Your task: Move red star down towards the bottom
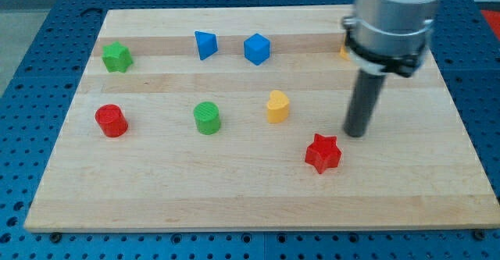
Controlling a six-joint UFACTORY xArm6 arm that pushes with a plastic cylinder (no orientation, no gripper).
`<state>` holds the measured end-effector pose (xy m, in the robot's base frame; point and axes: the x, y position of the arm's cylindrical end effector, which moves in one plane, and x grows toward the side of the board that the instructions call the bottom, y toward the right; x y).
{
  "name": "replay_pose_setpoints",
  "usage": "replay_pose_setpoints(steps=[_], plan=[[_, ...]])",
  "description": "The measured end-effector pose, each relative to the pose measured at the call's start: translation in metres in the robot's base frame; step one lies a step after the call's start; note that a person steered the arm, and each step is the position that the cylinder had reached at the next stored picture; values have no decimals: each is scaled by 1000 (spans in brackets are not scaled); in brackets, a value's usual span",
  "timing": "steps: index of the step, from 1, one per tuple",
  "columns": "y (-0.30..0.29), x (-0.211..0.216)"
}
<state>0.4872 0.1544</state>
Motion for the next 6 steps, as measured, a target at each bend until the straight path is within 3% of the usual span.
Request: replay_pose_setpoints(steps=[2,4,5,6], plan=[[16,59],[-122,62],[-151,66],[-121,91]])
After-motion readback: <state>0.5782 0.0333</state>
